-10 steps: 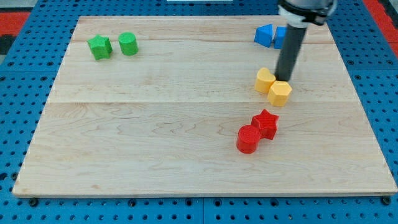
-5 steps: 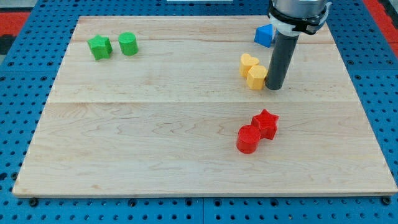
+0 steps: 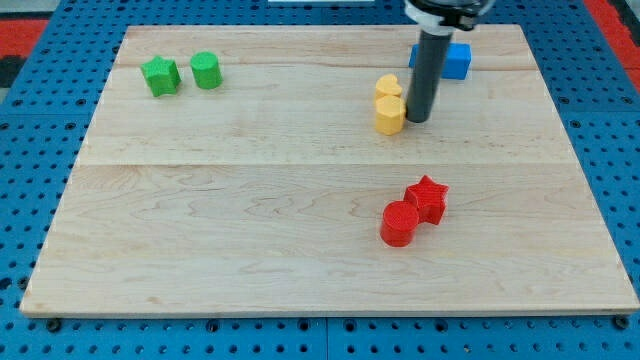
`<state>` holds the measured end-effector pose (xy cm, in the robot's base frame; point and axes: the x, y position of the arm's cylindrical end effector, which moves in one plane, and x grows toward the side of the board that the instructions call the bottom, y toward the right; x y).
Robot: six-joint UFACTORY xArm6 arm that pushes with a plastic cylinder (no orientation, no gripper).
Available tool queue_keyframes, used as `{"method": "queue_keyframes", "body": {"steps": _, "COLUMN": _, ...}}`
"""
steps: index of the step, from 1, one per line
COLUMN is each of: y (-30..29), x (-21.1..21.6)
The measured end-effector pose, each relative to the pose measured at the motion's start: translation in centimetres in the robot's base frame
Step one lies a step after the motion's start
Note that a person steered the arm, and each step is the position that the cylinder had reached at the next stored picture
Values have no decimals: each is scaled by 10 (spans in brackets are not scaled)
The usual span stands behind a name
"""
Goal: Place the yellow blocks vertical to each other
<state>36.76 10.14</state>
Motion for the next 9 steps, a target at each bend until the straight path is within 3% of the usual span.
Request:
{"method": "queue_keyframes", "body": {"steps": 2, "y": -71, "x": -16}}
{"method": "queue_keyframes", "body": {"steps": 5, "y": -205, "x": 8}}
{"method": "queue_keyframes", "body": {"steps": 7, "y": -265, "x": 22}}
{"method": "queue_keyframes", "body": {"steps": 9, "y": -182, "x": 43}}
